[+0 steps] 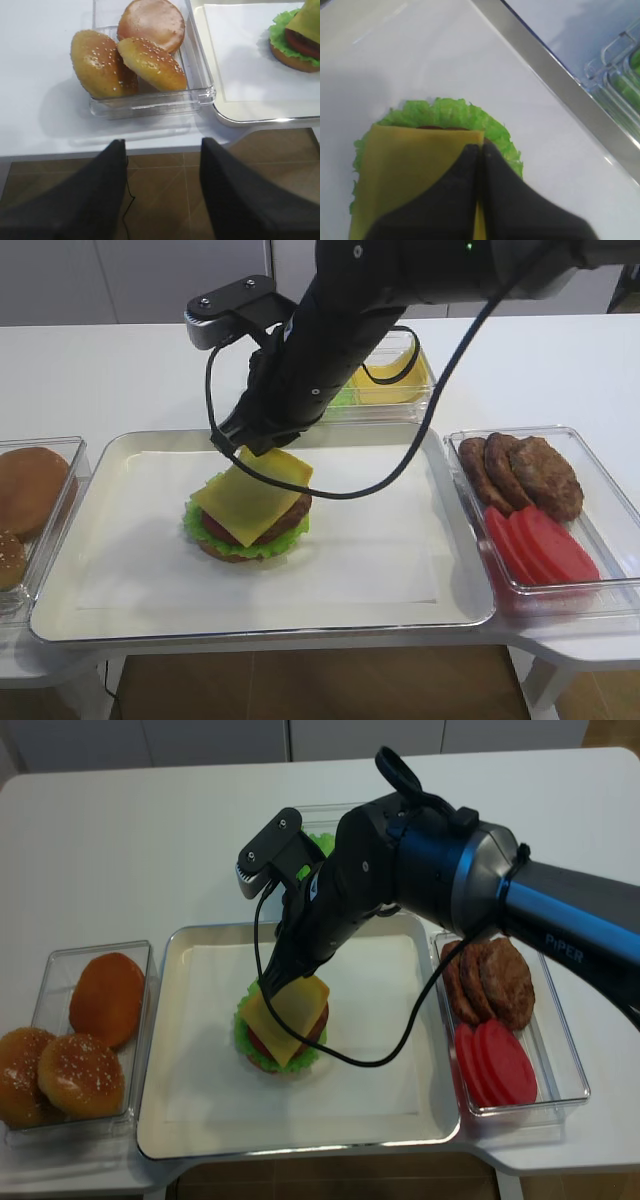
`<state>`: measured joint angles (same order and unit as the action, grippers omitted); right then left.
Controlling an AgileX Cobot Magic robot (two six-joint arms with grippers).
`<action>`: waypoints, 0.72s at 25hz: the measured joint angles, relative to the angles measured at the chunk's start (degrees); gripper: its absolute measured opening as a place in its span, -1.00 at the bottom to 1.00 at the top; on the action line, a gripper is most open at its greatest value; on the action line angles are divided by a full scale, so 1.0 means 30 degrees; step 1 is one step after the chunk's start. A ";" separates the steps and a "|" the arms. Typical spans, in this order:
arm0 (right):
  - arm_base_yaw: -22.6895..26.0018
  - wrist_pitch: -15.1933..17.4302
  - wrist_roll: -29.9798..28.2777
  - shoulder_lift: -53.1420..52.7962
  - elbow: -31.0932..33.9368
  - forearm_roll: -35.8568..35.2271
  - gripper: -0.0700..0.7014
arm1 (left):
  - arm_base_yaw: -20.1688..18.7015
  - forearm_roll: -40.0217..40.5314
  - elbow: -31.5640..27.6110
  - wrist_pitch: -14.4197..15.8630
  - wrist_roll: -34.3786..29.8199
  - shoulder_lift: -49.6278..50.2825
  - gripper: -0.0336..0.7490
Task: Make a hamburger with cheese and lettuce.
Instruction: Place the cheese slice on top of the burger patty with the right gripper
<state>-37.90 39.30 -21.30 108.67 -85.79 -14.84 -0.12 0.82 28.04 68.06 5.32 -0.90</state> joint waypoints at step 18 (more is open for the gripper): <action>0.0000 -0.0042 0.0539 0.0259 0.0000 0.0519 -0.34 | 0.0000 0.0000 0.0000 0.0000 0.0000 0.0000 0.00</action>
<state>-37.90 39.17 -19.68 109.45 -85.79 -13.29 -0.12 0.82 28.04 68.06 5.32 -0.90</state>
